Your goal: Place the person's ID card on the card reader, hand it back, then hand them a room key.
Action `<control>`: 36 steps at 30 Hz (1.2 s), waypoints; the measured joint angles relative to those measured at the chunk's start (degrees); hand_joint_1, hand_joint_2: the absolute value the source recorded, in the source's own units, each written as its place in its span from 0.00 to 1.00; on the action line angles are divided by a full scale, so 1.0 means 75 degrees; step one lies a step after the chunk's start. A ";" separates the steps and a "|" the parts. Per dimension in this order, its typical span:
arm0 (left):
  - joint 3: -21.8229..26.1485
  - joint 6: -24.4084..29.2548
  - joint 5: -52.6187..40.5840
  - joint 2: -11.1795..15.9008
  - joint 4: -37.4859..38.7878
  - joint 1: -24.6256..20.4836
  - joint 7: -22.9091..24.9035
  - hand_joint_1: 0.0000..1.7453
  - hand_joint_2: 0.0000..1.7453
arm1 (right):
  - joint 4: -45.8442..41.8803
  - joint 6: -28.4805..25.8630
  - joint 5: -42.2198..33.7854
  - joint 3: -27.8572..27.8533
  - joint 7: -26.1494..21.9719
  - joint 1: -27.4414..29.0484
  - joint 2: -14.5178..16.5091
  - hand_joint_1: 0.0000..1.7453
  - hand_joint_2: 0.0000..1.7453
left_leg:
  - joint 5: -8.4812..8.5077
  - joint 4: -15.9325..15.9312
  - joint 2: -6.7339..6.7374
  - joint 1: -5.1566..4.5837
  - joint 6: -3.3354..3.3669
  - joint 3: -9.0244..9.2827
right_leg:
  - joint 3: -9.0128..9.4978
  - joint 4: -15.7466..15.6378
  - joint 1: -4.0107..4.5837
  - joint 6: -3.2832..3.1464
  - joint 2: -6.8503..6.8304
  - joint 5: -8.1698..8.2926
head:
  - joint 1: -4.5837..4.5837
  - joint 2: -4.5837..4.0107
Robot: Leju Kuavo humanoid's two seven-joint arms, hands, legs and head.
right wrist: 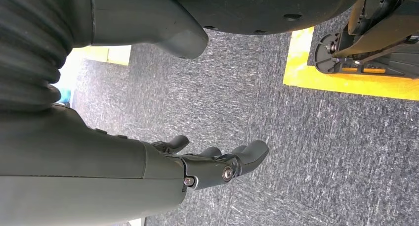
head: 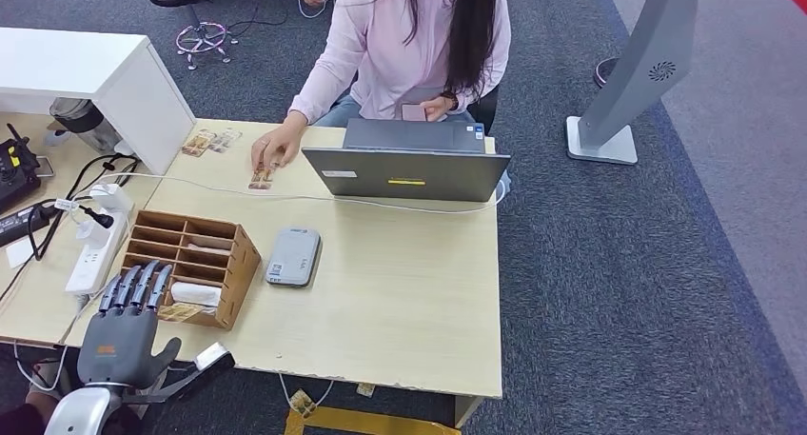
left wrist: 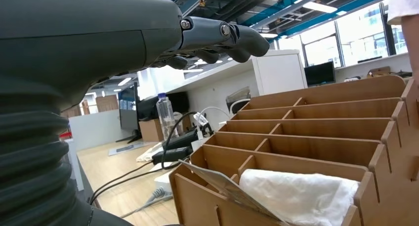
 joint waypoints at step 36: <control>-0.0008 -0.0050 0.0250 0.0243 0.0466 -0.0187 0.0098 1.00 1.00 | 0.0028 0.0071 -0.0078 0.0159 -0.0034 -0.0020 -0.0012 0.00 1.00 | 0.0000 0.0000 0.0002 0.0000 0.0000 0.0001 | 0.0000 0.0000 0.0000 0.0000 0.0002 0.0000 | 0.0001 0.0000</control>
